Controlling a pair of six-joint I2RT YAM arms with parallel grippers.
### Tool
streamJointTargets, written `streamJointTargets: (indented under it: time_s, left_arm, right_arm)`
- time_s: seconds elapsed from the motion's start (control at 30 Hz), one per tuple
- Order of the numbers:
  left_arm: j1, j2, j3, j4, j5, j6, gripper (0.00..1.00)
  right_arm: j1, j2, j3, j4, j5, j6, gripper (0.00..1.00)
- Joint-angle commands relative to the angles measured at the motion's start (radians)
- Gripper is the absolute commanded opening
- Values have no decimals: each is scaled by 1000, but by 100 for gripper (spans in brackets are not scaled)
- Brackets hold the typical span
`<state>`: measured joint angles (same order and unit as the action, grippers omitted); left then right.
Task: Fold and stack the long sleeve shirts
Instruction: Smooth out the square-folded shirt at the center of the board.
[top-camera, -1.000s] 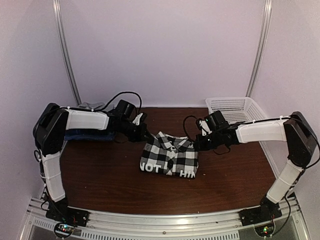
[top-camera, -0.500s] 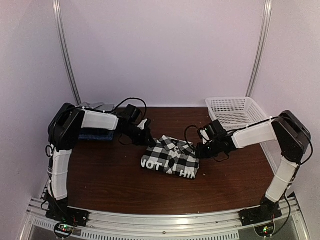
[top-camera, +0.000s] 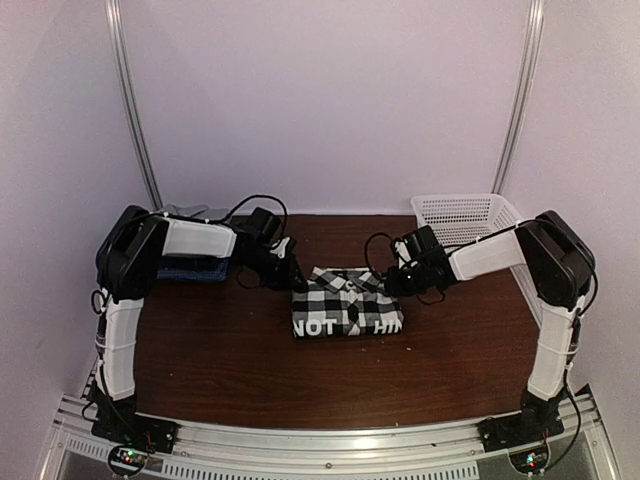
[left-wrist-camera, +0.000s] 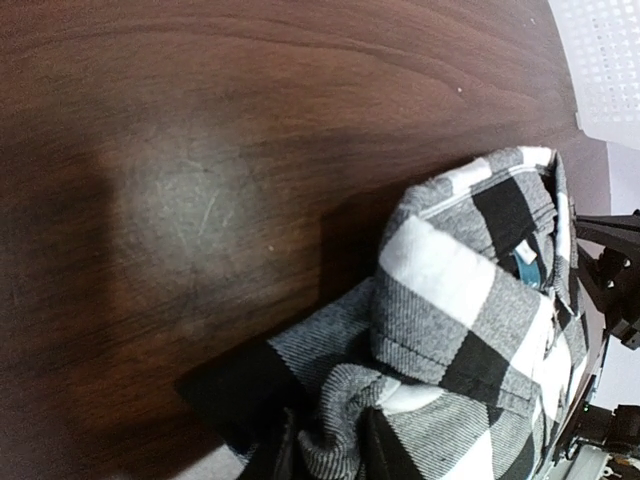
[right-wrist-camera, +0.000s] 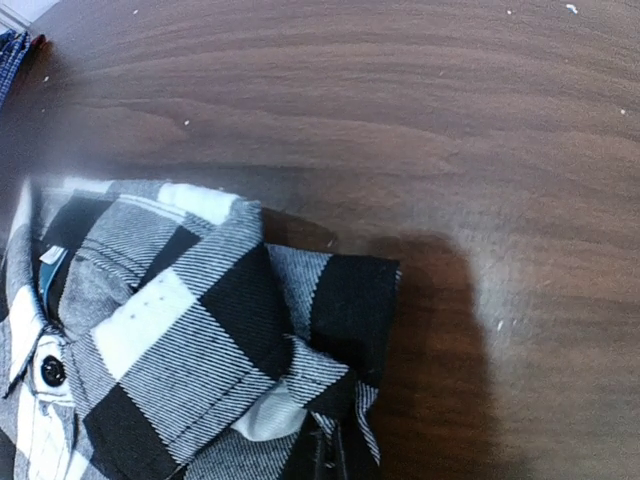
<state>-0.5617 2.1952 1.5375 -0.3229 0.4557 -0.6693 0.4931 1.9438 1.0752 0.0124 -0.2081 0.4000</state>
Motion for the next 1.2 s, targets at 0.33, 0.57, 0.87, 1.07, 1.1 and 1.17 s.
streamJointTargets:
  time_s: [0.33, 0.57, 0.87, 1.07, 1.1, 1.17]
  left_arm:
    - [14, -73, 26, -63, -191, -2, 38]
    - [18, -119, 62, -113, -290, 30, 37]
    - [9, -130, 75, -111, -223, 27, 35]
    - [9, -169, 36, -98, -211, 24, 35]
    - [9, -177, 29, -97, -211, 23, 35]
    - [10, -201, 14, -98, -217, 23, 35]
  right_arm:
    - [-10, -219, 55, -284, 89, -43, 45]
    - [77, -332, -43, -249, 45, 11, 37]
    - [93, -295, -219, -122, -34, 65, 26]
    - [93, -304, -340, -51, -54, 97, 26]
    - [93, -310, -348, -53, -52, 97, 26]
    - [92, -329, -353, -67, -42, 94, 26]
